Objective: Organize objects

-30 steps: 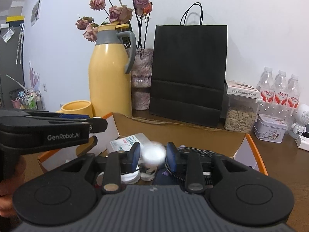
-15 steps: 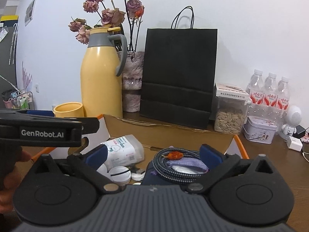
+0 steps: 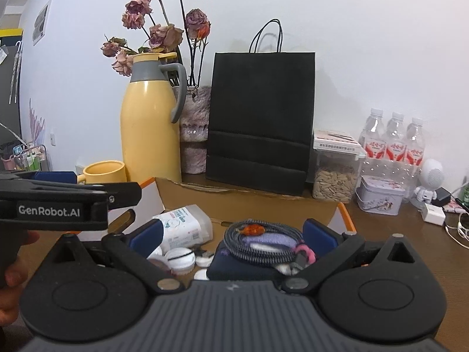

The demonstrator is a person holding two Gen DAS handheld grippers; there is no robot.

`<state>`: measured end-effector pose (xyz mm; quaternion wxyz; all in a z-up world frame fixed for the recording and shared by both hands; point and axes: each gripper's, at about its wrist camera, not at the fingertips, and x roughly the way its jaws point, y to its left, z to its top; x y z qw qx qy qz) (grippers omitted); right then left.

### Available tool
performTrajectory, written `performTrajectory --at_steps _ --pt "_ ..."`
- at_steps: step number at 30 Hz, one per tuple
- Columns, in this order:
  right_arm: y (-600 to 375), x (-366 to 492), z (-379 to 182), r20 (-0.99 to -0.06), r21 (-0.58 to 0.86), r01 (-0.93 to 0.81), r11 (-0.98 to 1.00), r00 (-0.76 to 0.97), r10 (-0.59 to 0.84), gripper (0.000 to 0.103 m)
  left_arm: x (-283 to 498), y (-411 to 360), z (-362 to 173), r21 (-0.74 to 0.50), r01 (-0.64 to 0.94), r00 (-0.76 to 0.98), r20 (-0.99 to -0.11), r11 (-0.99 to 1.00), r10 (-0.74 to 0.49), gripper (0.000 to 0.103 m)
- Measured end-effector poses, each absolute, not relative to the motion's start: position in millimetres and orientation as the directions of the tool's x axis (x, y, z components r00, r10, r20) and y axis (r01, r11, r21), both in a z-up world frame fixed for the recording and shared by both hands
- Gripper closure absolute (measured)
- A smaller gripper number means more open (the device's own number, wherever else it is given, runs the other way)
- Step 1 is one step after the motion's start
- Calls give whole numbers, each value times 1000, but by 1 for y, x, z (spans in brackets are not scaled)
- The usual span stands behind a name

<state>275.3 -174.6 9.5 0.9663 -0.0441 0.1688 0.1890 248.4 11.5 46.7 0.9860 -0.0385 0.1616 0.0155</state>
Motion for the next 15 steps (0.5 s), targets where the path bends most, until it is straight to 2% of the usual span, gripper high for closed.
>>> performTrajectory --at_steps 8,15 --pt "-198 227 11 -359 4 -360 933 870 337 0 195 -1 49 -56 -27 939 -345 998 6 0" --pt "-214 185 4 -413 18 -353 935 849 329 0 147 -9 43 -63 -18 913 -408 998 -9 0"
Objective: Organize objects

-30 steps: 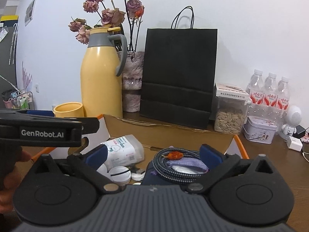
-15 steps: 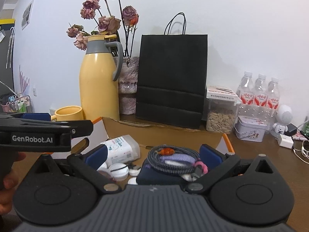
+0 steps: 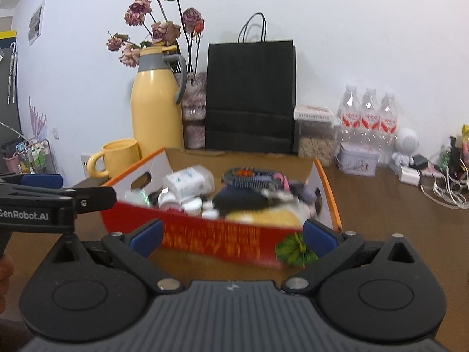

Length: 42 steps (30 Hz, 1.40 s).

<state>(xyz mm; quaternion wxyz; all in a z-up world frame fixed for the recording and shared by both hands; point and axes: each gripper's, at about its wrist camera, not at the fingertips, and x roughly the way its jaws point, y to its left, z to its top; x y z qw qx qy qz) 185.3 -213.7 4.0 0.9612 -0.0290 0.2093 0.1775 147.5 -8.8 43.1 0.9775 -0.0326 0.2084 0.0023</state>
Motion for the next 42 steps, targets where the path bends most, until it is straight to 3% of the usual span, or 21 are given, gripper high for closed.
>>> performTrajectory --at_steps 13,42 --pt "-240 141 5 -436 78 -313 947 843 314 0 97 -11 30 -56 -30 878 -478 998 0 0" --pt "-243 134 6 -439 79 -309 948 843 311 0 91 -19 33 -52 -21 877 -480 998 -7 0"
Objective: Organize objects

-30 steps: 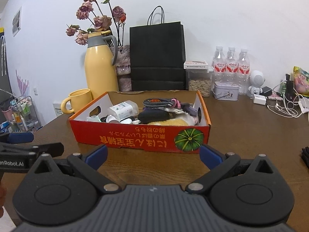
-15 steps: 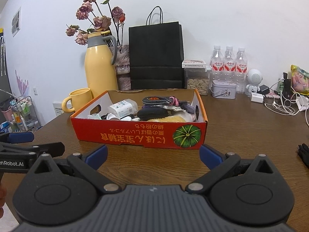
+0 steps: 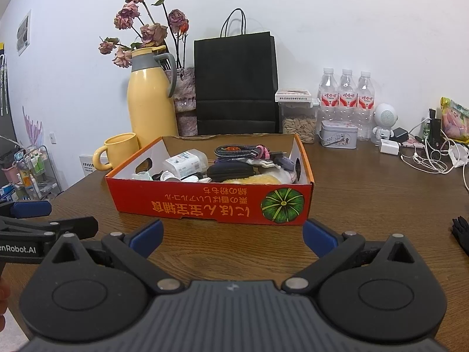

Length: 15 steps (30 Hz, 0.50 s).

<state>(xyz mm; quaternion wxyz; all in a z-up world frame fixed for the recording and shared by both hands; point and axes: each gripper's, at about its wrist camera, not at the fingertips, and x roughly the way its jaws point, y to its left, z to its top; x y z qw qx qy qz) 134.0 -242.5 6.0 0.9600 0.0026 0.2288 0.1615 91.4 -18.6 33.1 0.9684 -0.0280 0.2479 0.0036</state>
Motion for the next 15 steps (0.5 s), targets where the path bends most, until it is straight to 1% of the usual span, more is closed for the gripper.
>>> performTrajectory --at_steps 15 --pt "-243 135 6 -439 79 -309 948 843 311 0 92 -20 32 -51 -20 876 -483 999 -7 0"
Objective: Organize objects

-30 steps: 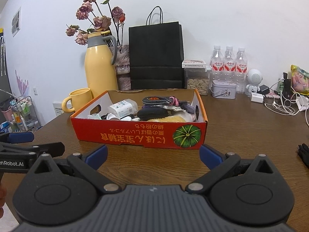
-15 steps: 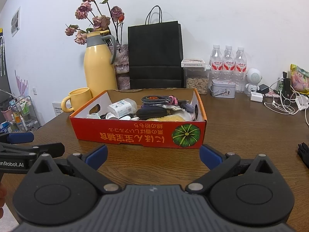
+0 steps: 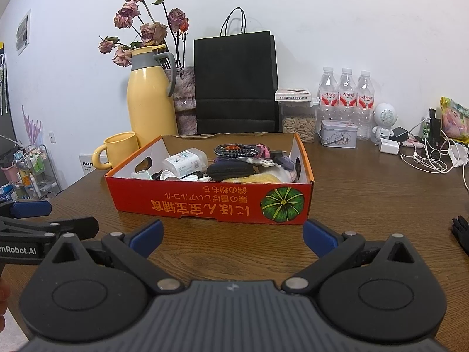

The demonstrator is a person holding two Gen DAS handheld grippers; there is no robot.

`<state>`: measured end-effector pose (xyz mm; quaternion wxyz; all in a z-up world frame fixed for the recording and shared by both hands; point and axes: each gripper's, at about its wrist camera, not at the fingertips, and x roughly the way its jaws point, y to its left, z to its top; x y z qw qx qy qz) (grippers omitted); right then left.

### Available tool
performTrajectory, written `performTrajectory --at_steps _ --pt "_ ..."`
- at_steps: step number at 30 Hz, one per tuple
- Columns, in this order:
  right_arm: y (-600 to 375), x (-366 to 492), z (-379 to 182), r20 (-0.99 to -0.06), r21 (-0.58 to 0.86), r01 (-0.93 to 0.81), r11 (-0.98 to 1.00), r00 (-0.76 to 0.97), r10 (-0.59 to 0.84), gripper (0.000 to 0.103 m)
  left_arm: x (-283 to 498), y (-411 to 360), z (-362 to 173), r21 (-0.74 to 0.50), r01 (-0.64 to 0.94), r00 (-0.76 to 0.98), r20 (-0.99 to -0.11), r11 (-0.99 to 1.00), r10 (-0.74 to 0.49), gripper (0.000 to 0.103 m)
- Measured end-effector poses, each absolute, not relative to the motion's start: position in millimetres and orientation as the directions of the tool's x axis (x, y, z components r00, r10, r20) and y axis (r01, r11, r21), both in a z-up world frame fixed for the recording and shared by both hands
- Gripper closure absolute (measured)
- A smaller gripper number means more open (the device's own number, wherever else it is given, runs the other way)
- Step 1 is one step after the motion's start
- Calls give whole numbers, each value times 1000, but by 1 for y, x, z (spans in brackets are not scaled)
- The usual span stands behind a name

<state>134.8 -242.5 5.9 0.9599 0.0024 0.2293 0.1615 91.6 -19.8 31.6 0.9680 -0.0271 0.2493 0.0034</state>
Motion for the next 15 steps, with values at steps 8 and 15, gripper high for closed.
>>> performTrajectory --at_steps 8,15 --pt "-244 132 5 -441 77 -308 948 842 310 0 93 -21 31 -47 -22 874 -485 999 -4 0" --pt "-246 132 2 -445 76 -307 949 841 308 0 93 -21 30 -56 -17 871 -491 998 -13 0"
